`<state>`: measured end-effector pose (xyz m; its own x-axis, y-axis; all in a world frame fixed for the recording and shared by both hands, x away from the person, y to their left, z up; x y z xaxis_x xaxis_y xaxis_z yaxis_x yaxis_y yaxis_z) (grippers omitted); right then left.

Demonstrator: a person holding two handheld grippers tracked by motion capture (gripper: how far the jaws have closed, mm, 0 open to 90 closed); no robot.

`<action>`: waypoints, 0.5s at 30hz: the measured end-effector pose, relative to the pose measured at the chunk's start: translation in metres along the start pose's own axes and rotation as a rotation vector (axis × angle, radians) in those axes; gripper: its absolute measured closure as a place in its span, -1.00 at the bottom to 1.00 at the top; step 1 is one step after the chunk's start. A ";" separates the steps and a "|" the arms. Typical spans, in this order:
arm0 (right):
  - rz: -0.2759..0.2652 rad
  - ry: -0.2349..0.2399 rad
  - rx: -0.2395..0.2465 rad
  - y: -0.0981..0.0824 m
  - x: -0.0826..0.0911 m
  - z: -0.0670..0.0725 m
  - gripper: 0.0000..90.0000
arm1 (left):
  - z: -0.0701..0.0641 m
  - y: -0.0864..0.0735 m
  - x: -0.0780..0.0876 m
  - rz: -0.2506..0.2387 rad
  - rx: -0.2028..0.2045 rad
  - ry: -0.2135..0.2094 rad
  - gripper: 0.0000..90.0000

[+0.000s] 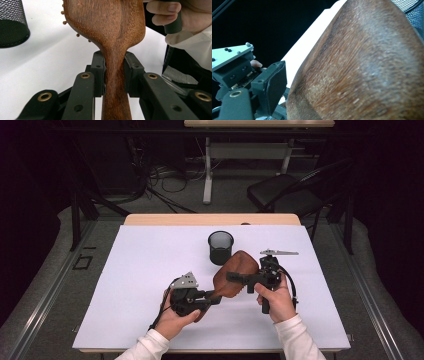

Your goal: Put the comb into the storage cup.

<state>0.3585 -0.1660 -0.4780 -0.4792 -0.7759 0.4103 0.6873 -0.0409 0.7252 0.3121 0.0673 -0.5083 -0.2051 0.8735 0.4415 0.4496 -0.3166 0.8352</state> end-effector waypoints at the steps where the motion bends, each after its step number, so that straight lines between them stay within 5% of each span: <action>1: 0.001 0.001 0.000 0.000 0.000 0.000 -0.66 | 0.000 0.000 0.000 0.002 -0.002 0.000 0.63; 15: 0.012 0.005 0.004 0.000 0.000 -0.002 -0.59 | 0.004 -0.002 -0.001 0.004 0.010 -0.004 0.63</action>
<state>0.3595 -0.1676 -0.4787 -0.4686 -0.7791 0.4164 0.6908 -0.0294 0.7224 0.3150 0.0684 -0.5123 -0.1996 0.8740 0.4431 0.4586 -0.3163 0.8305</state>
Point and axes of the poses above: each handheld gripper's, and its own axes: x roughly backward along the jaws, y roughly out of its top, z roughly to its left, the point moved 2 cm from there along -x, roughly forward along the jaws, and after that the axes turned 4 degrees about -y, right-handed, at the moved point
